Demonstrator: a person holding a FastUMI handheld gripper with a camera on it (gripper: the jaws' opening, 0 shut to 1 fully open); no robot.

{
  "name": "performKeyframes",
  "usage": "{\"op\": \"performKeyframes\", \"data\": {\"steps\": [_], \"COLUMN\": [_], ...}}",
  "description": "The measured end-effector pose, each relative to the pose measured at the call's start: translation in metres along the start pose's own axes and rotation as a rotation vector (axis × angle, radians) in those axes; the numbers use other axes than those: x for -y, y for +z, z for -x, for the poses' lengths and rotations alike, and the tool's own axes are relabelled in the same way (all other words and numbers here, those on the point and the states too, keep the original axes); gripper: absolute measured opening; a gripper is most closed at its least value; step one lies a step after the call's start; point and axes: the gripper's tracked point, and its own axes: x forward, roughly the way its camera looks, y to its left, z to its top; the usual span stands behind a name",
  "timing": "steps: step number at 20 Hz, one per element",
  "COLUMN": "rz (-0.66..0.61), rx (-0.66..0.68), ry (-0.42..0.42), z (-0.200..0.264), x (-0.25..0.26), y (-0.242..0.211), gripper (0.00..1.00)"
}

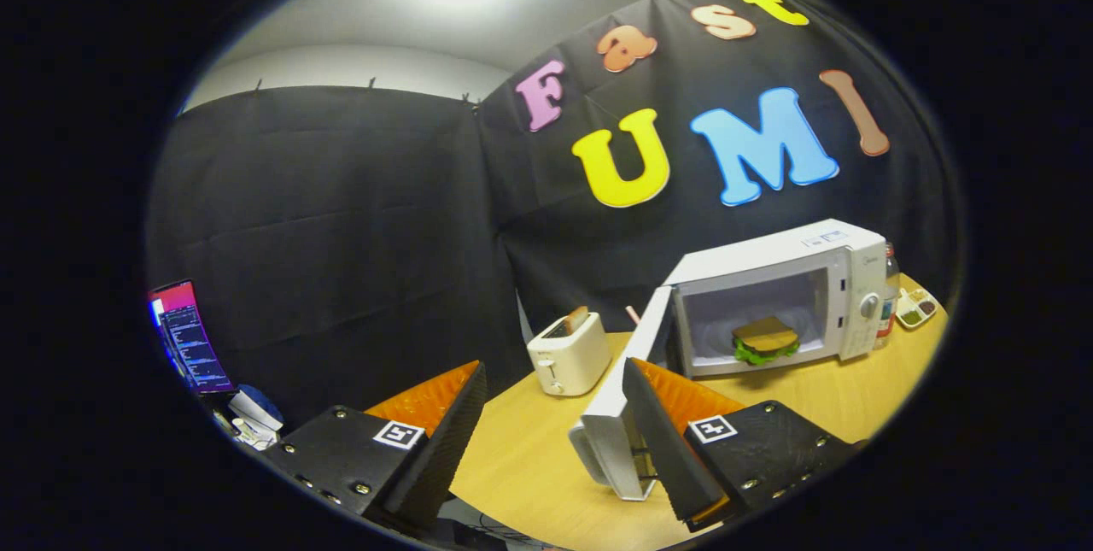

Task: Open the microwave, put the food inside, and close the microwave door.

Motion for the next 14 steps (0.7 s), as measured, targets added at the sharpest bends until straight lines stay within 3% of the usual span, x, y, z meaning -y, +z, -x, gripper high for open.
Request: {"op": "performKeyframes", "data": {"steps": [6,9,11,14], "rz": [0.001,0.014,0.018,0.033], "rx": [-0.128,-0.216,-0.261,-0.313], "ry": [0.109,0.102,0.095,0.038], "z": [-0.032,-0.044,-0.051,-0.058], "x": [-0.038,-0.031,-0.025,0.000], "y": [-0.048,-0.078,-0.096,-0.116], "gripper": [0.97,0.87,0.75,0.28]}}
